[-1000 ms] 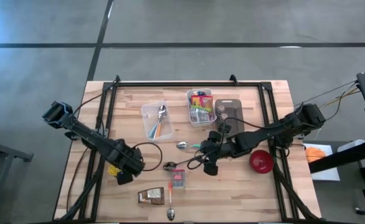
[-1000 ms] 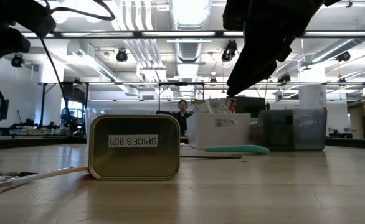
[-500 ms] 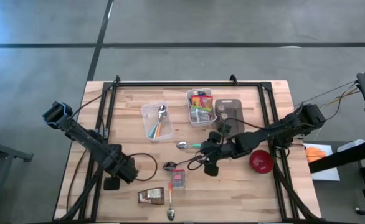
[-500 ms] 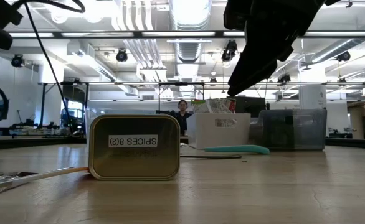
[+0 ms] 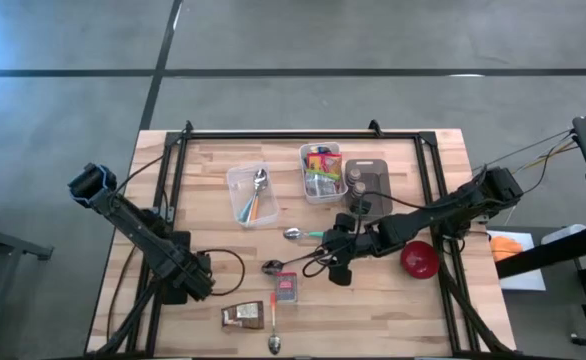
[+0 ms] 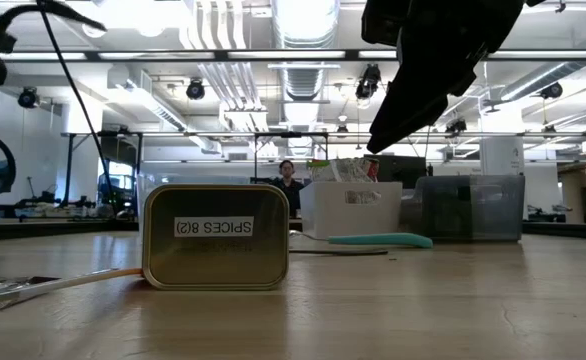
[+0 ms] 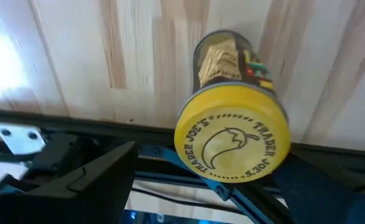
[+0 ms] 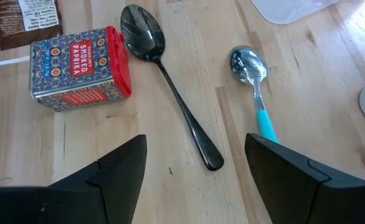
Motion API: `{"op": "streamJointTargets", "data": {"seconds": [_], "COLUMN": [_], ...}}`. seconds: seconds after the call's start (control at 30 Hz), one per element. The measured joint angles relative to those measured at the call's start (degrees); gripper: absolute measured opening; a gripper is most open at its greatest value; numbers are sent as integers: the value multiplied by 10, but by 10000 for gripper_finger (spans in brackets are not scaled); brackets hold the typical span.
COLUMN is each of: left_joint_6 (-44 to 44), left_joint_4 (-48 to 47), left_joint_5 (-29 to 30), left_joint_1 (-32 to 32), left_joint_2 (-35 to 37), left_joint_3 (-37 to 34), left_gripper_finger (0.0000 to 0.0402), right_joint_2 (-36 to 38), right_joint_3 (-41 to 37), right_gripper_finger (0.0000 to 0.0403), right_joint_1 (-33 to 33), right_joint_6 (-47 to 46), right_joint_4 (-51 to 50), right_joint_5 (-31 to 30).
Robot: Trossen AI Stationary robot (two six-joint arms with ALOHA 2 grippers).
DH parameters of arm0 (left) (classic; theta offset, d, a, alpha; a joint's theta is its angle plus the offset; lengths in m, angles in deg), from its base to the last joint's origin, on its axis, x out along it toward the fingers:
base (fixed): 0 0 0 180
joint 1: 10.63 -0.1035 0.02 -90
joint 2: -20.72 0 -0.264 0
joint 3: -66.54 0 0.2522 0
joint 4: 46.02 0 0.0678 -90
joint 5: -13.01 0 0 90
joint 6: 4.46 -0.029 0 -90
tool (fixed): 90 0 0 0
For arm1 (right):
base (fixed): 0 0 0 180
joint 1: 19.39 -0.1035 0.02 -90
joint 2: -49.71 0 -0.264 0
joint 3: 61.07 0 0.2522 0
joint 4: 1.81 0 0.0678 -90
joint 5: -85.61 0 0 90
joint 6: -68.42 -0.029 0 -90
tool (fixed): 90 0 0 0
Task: Pick & Place Food Item
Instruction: Put the yellow seasoning can into the black bin
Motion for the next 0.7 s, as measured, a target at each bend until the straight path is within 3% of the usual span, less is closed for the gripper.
{"op": "streamJointTargets", "data": {"seconds": [0.7], "left_joint_6": [55], "left_joint_4": [49], "left_joint_5": [6], "left_joint_1": [1], "left_joint_2": [12], "left_joint_3": [-42], "left_gripper_finger": [358], "right_joint_2": [0], "right_joint_3": [0], "right_gripper_finger": [269], "right_joint_1": [-1], "right_joint_6": [2], "right_joint_4": [7], "right_joint_5": [1]}}
